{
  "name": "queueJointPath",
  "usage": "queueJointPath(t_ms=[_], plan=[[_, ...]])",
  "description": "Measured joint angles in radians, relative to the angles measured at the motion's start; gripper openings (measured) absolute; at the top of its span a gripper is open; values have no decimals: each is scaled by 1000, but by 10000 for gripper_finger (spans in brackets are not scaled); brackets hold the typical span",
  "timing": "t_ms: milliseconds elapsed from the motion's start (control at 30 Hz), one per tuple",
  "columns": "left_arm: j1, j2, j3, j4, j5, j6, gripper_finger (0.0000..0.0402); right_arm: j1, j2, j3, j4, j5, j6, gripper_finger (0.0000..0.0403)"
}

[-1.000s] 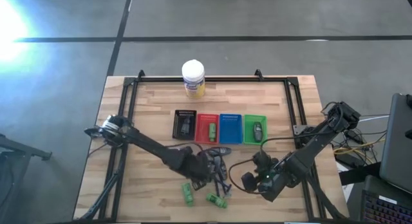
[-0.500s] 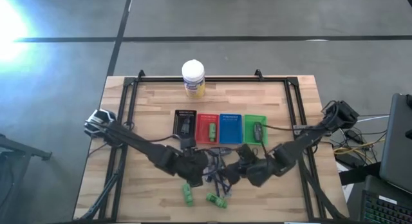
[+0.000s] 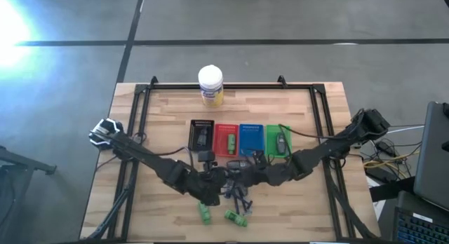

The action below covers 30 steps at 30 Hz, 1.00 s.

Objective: Pick & Place Travel size toiletries
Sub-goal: Put the gray deodorant into the green basket

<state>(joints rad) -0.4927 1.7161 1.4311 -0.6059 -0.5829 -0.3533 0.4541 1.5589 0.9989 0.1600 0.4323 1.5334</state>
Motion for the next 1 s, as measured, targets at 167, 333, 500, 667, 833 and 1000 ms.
queueJointPath(t_ms=[167,333,500,667,833,1000], plan=[[0,0,0,15,-10,24,210,-3,4,-2,-23,-32,23,363],[0,1,0,43,-25,44,210,-9,5,-8,-58,-33,55,363],[0,1,-1,136,-29,91,210,-34,5,-9,-57,-61,44,363],[1,1,-13,143,-29,98,210,-45,5,-9,-56,-84,35,363],[1,2,-30,141,-35,98,210,-46,5,-9,-55,-117,37,356],[2,4,-31,164,-37,122,210,-56,5,-9,-55,-119,42,317]])
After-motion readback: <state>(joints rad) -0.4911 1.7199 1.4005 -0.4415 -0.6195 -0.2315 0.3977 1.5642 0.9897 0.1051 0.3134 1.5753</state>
